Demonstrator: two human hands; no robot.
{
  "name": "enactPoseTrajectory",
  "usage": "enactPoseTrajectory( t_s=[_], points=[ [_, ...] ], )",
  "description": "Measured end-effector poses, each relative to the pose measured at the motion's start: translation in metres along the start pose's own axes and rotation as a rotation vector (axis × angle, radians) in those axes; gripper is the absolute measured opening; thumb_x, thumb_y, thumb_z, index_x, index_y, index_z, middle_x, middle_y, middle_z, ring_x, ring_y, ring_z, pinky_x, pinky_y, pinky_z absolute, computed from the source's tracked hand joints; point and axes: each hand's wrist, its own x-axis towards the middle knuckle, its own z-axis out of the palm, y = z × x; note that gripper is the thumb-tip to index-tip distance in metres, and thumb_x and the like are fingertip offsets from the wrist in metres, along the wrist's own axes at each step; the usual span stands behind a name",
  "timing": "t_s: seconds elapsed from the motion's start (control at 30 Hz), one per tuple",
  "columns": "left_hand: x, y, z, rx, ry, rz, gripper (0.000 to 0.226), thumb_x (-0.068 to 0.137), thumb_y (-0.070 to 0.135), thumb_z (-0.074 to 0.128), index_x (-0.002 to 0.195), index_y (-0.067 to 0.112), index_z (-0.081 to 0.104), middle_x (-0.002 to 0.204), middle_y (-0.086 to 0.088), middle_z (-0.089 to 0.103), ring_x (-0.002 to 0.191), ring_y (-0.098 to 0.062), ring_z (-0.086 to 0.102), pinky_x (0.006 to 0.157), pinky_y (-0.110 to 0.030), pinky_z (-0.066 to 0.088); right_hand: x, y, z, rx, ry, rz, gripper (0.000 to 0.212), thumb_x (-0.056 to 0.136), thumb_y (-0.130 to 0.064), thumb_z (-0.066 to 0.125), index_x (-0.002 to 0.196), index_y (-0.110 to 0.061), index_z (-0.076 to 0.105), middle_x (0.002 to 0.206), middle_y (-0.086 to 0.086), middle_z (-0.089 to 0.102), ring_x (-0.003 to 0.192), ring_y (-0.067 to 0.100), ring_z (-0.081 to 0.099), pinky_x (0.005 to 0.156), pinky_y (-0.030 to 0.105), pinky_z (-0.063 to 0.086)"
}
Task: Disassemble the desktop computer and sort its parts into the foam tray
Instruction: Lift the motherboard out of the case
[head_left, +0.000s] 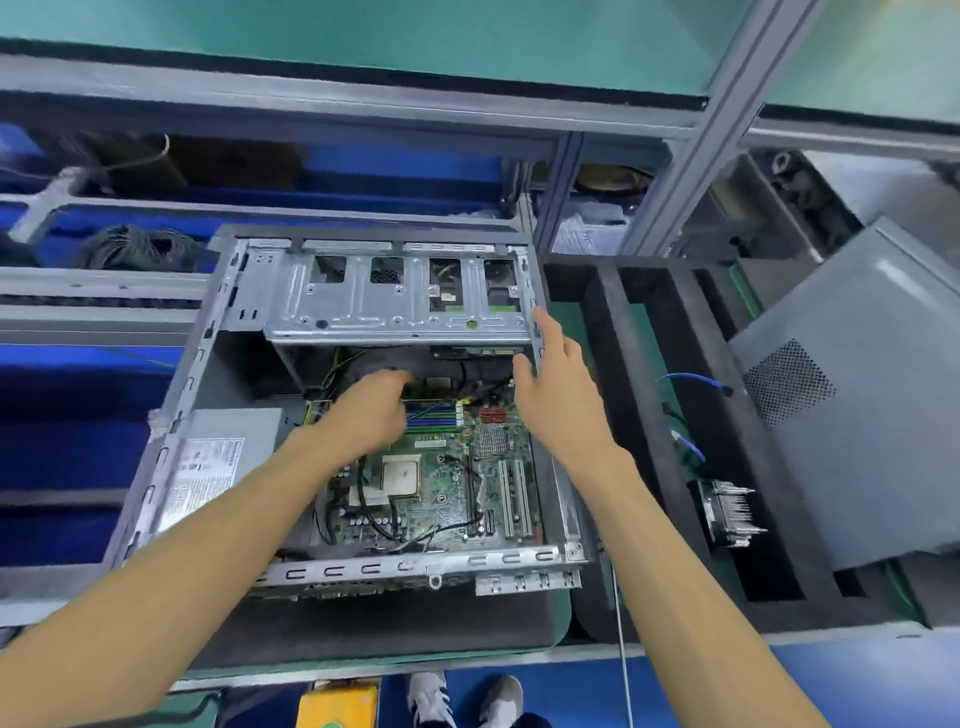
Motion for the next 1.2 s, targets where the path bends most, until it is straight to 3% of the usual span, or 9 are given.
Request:
enactPoseTrajectory(
  t_s=[0.07, 0.23, 0.37, 0.5, 0.7, 0.93, 1.07, 1.13, 1.2],
  points=[
    [0.007, -0.002, 0.000, 0.036, -0.014, 0.023, 0.032, 0.094, 0.008, 0.054, 0.124, 0.010, 0.065, 0.124, -0.015, 0.065, 0.110, -0.031, 0.062, 0.091, -0.038, 0.052, 0.002, 0.002, 0.002, -0.016, -0.016, 0.026, 0.059, 0.107, -0.031, 0.043, 0.159, -0.032, 0.015, 0.116, 0.011, 0.059, 0.082, 0.028, 0.056, 0.065, 0.039, 0.041],
    [0.017, 0.001, 0.005, 0.217, 0.091, 0.085, 0.022, 0.093, 0.020, 0.059, 0.109, 0.019, 0.074, 0.110, -0.010, 0.072, 0.102, -0.033, 0.065, 0.088, -0.042, 0.054, 0.005, 0.003, 0.002, -0.018, -0.013, 0.027, 0.056, 0.107, -0.027, 0.042, 0.157, -0.031, 0.017, 0.083, 0.009, 0.062, 0.068, 0.026, 0.056, 0.058, 0.038, 0.038],
    [0.017, 0.003, 0.006, 0.271, 0.151, 0.088, 0.023, 0.096, 0.024, 0.056, 0.109, 0.022, 0.075, 0.106, -0.009, 0.073, 0.100, -0.033, 0.066, 0.085, -0.041, 0.054, 0.005, 0.002, 0.001, 0.033, -0.010, 0.041, 0.052, 0.107, -0.031, 0.043, 0.155, -0.033, 0.021, 0.082, 0.009, 0.063, 0.066, 0.027, 0.058, 0.061, 0.039, 0.047],
    [0.017, 0.003, -0.002, 0.297, 0.309, 0.107, 0.023, 0.095, 0.022, 0.053, 0.099, 0.021, 0.075, 0.089, -0.005, 0.075, 0.085, -0.033, 0.069, 0.069, -0.036, 0.049, 0.006, 0.002, 0.001, 0.046, -0.012, 0.059, 0.050, 0.107, -0.037, 0.039, 0.154, -0.035, 0.021, 0.083, 0.009, 0.064, 0.063, 0.025, 0.058, 0.056, 0.036, 0.043],
    [0.023, 0.002, 0.003, 0.231, 0.284, 0.073, 0.020, 0.093, 0.018, 0.055, 0.095, 0.015, 0.074, 0.081, -0.007, 0.074, 0.074, -0.031, 0.068, 0.072, -0.037, 0.053, 0.006, 0.002, 0.001, 0.037, -0.012, 0.053, 0.050, 0.107, -0.038, 0.038, 0.154, -0.033, 0.022, 0.082, 0.009, 0.062, 0.059, 0.023, 0.055, 0.051, 0.033, 0.035],
    [0.027, 0.003, 0.002, 0.177, 0.115, 0.044, 0.027, 0.099, 0.028, 0.052, 0.101, 0.004, 0.064, 0.091, -0.015, 0.068, 0.081, -0.034, 0.064, 0.073, -0.040, 0.055, 0.007, 0.003, 0.003, 0.041, -0.017, 0.047, 0.050, 0.107, -0.040, 0.039, 0.153, -0.034, 0.022, 0.091, 0.011, 0.065, 0.070, 0.028, 0.061, 0.058, 0.036, 0.041],
    [-0.002, 0.001, -0.001, 0.135, 0.150, 0.167, 0.046, 0.098, 0.043, 0.053, 0.131, 0.011, 0.053, 0.111, -0.014, 0.062, 0.103, -0.034, 0.061, 0.085, -0.043, 0.051, 0.008, 0.004, 0.003, 0.024, -0.018, 0.043, 0.051, 0.106, -0.041, 0.040, 0.153, -0.034, 0.020, 0.099, 0.012, 0.066, 0.075, 0.030, 0.063, 0.064, 0.039, 0.048],
    [-0.015, -0.002, 0.000, 0.157, 0.045, 0.053, 0.056, 0.095, 0.045, 0.057, 0.140, 0.016, 0.040, 0.123, -0.014, 0.059, 0.111, -0.033, 0.060, 0.089, -0.043, 0.051, 0.008, 0.005, 0.004, 0.013, -0.019, 0.042, 0.053, 0.105, -0.041, 0.042, 0.153, -0.034, 0.019, 0.101, 0.012, 0.066, 0.075, 0.031, 0.064, 0.065, 0.039, 0.049],
    [-0.020, -0.004, 0.000, 0.190, -0.173, -0.110, 0.057, 0.094, 0.043, 0.059, 0.137, 0.013, 0.037, 0.115, -0.014, 0.062, 0.106, -0.033, 0.062, 0.084, -0.043, 0.054, 0.008, 0.006, 0.004, -0.004, -0.018, 0.034, 0.056, 0.104, -0.041, 0.045, 0.153, -0.034, 0.019, 0.100, 0.012, 0.065, 0.075, 0.030, 0.063, 0.063, 0.038, 0.045]
  ],
)
